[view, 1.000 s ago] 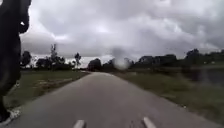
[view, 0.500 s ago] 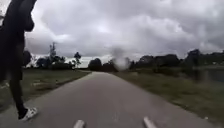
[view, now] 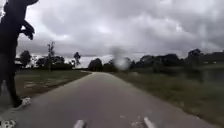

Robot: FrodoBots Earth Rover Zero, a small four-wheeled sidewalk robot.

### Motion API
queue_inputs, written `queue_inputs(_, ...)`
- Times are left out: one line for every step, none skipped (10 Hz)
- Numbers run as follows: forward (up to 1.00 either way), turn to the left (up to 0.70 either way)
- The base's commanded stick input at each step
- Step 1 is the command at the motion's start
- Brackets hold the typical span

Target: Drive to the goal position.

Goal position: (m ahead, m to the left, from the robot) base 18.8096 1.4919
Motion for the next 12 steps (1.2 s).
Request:
queue_inputs(0.70, 0.00)
queue_inputs(0.70, 0.00)
queue_inputs(0.70, 0.00)
queue_inputs(0.70, 0.00)
queue_inputs(0.70, 0.00)
queue_inputs(0.70, 0.00)
queue_inputs(0.70, 0.00)
queue_inputs(0.70, 0.00)
queue_inputs(0.70, 0.00)
queue_inputs(0.70, 0.00)
queue_inputs(0.70, 0.00)
queue_inputs(0.70, 0.00)
